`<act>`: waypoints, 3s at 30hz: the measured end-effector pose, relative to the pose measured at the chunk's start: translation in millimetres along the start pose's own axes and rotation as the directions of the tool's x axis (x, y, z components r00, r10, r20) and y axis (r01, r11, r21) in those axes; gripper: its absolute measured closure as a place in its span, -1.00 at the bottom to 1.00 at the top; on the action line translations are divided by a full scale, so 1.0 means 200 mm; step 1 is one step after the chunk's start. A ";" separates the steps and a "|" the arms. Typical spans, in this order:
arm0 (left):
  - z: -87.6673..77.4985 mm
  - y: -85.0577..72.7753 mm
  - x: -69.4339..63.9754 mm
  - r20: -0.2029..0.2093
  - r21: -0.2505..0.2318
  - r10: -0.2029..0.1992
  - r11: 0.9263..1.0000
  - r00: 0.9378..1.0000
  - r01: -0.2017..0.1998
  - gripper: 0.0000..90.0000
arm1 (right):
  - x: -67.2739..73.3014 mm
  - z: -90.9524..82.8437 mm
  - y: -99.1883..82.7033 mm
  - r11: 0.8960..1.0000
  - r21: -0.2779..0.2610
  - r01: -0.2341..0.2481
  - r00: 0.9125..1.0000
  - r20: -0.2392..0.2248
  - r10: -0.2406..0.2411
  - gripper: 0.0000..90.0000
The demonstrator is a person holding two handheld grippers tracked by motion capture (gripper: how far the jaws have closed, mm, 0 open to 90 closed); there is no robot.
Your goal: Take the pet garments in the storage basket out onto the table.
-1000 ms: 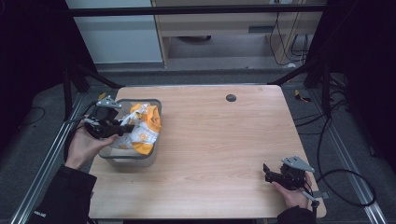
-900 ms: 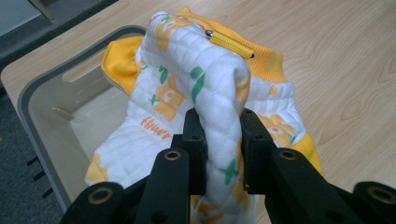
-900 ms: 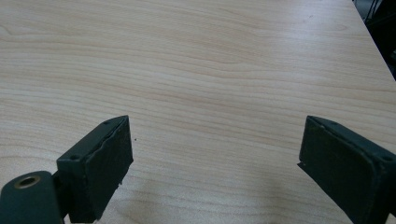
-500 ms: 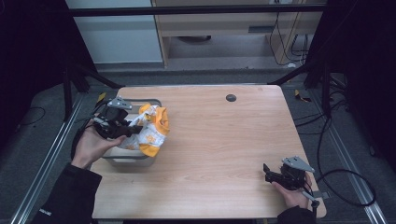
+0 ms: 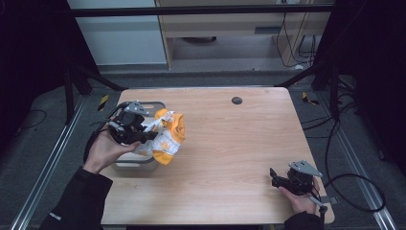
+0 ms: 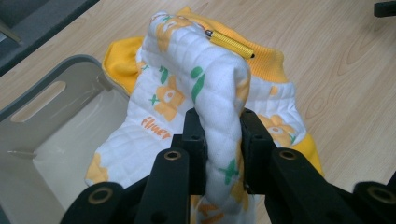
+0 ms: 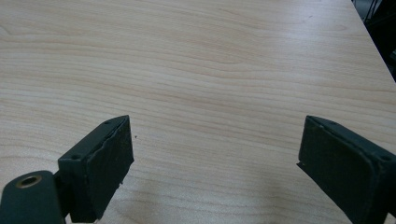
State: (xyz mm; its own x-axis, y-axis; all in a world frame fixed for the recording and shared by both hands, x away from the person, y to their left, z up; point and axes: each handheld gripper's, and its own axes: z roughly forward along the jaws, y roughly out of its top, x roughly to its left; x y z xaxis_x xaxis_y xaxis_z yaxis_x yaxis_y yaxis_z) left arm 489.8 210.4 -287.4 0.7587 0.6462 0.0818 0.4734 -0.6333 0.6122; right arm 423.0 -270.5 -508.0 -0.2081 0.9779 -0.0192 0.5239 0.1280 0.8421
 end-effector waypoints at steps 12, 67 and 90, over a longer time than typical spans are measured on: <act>0.10 0.07 -0.09 0.036 0.007 0.064 0.998 0.997 -0.065 0.68 | 0.00 0.00 0.00 1.000 -0.003 -0.002 1.000 -0.002 0.001 -0.78; 0.55 0.10 -0.34 0.188 0.099 0.207 0.969 0.960 -0.228 0.67 | 0.00 0.00 0.00 1.000 0.000 0.000 1.000 -0.004 0.000 -0.79; 0.70 0.05 -0.42 0.203 0.122 0.237 0.957 0.950 -0.265 0.64 | 0.00 0.00 0.00 1.000 0.000 0.002 1.000 -0.006 -0.002 -0.79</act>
State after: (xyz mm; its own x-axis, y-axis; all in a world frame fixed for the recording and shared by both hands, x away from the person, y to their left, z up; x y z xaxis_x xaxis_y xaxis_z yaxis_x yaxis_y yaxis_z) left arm 493.0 90.4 -398.7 0.9239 0.3774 0.0630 0.3066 -0.8289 0.4679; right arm 423.0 -270.6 -508.0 -0.2140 0.9767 -0.0171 0.5235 0.1295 0.8421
